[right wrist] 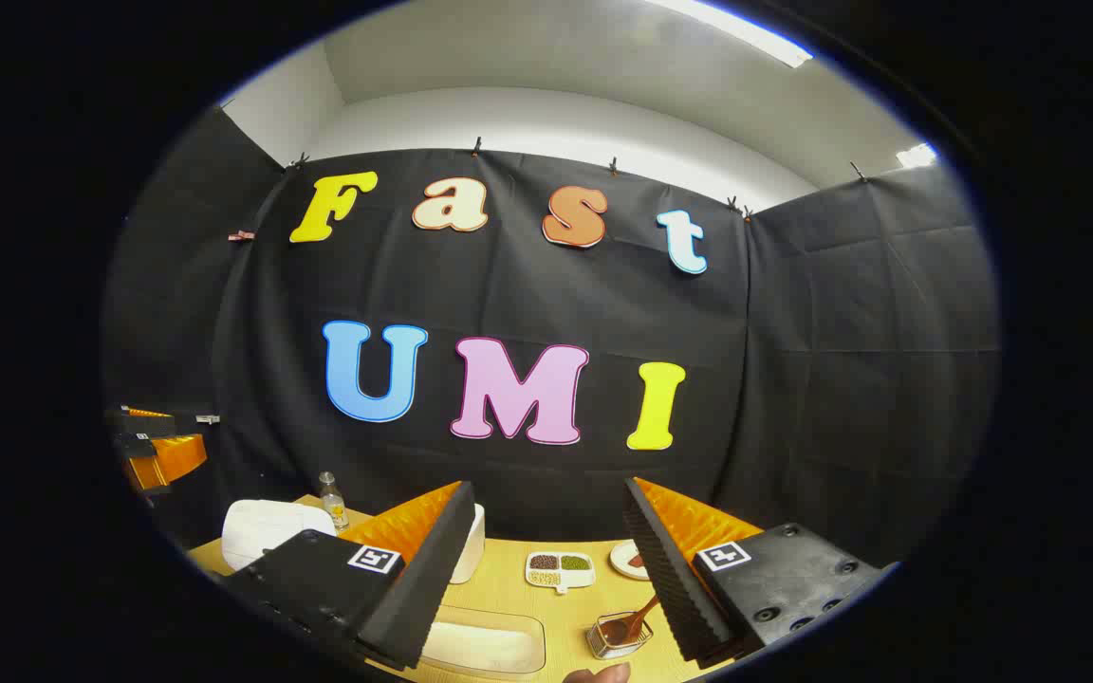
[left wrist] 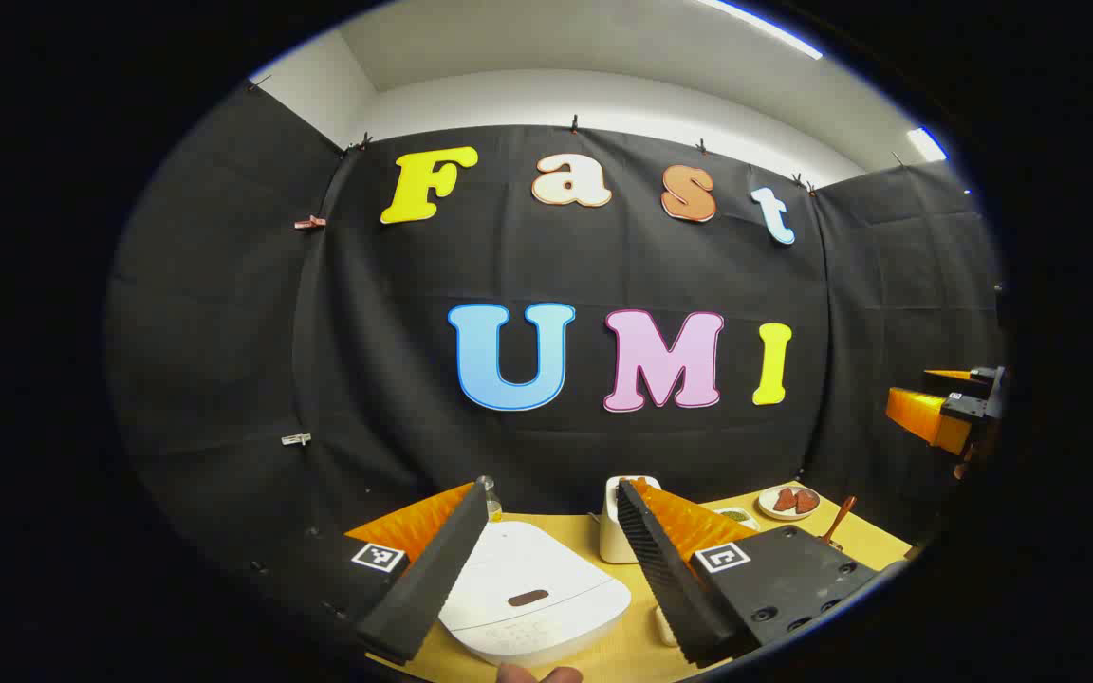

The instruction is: Close the left gripper, press the button to open the rice cooker; take a wooden spoon from the chopstick holder with the right hand, scoop a spoonful of rice and pour it into the rice cooker, then put the wooden spoon back into the chopstick holder.

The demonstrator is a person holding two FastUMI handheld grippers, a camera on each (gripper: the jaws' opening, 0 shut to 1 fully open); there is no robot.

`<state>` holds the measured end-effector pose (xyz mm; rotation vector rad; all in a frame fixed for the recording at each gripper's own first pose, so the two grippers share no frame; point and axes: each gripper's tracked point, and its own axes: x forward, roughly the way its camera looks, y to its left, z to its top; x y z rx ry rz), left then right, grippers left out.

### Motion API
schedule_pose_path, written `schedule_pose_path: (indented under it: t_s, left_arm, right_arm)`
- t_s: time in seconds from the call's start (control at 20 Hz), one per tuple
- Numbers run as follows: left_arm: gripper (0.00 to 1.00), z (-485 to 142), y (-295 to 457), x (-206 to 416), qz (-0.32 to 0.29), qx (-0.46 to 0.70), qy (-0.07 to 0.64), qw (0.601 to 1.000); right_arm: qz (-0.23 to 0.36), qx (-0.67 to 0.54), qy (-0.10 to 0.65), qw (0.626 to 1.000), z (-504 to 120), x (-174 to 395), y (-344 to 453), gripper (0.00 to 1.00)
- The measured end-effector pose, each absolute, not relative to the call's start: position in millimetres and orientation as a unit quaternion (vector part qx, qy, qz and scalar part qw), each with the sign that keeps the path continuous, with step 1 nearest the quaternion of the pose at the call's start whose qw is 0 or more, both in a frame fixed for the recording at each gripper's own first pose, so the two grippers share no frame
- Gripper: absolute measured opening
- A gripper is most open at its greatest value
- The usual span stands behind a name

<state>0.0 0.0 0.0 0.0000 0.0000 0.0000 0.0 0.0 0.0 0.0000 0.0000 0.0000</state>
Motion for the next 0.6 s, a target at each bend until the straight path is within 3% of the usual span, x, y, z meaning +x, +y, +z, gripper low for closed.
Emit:
schedule_pose_path:
  t_s: [0.6]
  left_arm:
    - [0.95, -1.8, -5.5, 3.2, -0.001, 0.003, 0.004, 1.000]
  right_arm:
    - [-0.005, 0.003, 0.004, 1.000, -5.0, 1.0, -4.4, 0.97]
